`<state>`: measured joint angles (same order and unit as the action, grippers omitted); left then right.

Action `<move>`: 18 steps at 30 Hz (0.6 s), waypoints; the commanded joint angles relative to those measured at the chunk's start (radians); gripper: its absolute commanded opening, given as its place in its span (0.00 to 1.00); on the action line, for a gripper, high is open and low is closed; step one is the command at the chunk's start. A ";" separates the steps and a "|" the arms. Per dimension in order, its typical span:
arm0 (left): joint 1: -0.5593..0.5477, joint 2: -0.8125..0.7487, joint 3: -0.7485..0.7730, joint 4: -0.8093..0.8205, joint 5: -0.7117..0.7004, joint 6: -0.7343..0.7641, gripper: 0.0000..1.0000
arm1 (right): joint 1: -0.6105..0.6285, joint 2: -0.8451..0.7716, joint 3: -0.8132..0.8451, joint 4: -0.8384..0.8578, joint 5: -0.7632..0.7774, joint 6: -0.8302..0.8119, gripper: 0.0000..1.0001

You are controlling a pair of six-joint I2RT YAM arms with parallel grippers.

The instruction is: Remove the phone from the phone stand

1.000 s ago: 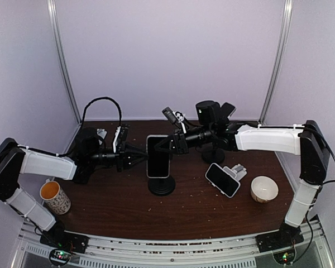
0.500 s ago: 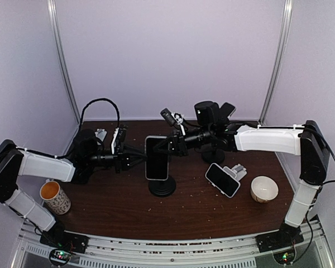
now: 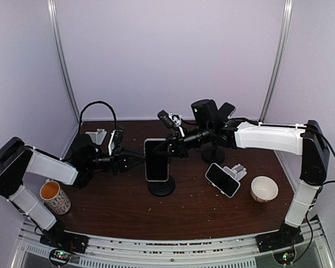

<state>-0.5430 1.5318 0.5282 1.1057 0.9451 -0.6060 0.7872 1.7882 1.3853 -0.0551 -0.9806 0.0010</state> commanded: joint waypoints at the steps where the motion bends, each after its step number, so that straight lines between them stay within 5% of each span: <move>1: 0.093 0.002 -0.017 0.201 -0.004 -0.076 0.00 | -0.066 -0.014 -0.014 -0.220 0.010 -0.038 0.00; 18: 0.131 -0.102 0.008 -0.176 -0.198 0.098 0.00 | -0.062 -0.035 -0.024 -0.204 -0.090 -0.058 0.00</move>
<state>-0.5243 1.4689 0.5213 0.9840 0.9020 -0.5568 0.7799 1.7882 1.3891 -0.0647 -0.9901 -0.0513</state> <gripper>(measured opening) 0.232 0.131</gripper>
